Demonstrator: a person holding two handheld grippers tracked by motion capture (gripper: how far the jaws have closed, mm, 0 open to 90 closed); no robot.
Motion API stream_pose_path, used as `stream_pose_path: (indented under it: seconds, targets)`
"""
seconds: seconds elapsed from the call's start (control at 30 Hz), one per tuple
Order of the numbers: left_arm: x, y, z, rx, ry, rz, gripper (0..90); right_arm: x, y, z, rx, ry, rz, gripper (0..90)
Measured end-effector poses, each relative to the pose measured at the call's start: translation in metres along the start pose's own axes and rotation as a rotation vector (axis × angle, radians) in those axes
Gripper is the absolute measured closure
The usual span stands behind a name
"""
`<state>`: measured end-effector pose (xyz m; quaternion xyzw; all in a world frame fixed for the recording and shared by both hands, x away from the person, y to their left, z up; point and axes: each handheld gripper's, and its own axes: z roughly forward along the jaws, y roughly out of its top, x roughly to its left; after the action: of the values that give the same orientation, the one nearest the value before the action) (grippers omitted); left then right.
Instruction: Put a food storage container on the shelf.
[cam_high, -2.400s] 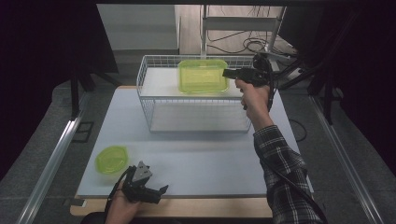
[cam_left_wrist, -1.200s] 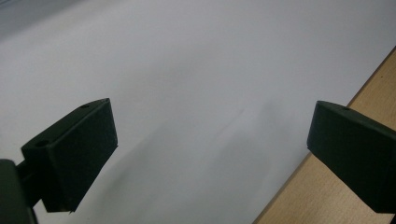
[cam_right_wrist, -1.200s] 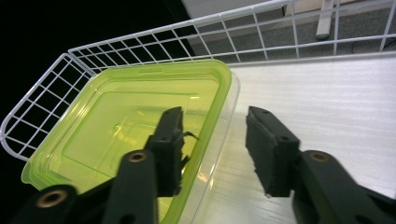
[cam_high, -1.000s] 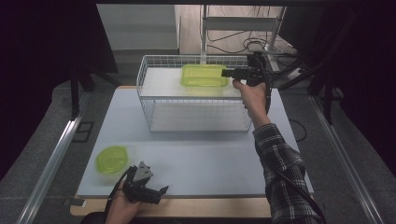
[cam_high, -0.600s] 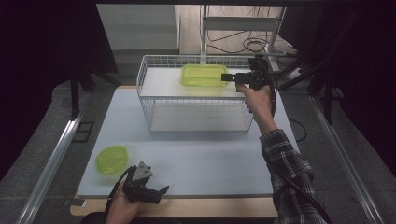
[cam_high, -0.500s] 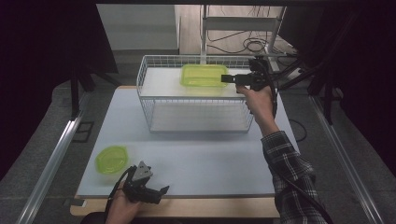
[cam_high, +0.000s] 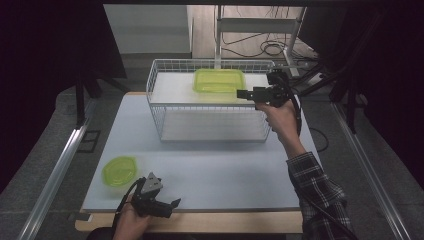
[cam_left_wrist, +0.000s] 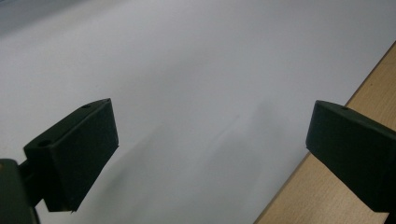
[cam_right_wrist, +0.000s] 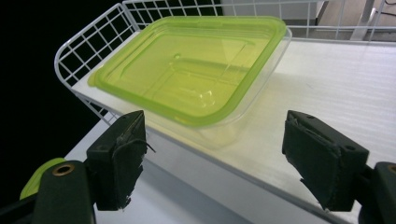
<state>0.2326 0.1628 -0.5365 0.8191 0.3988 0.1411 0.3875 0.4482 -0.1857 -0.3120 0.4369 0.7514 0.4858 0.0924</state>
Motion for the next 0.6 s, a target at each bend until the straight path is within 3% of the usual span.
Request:
stream_pose_path:
  seconds: [0.6]
  targets:
    - [0.000, 0.000, 0.000, -0.001, 0.010, 0.013, 2.3, 0.020, -0.031, -0.013, 0.018, -0.007, -0.149, 10.3]
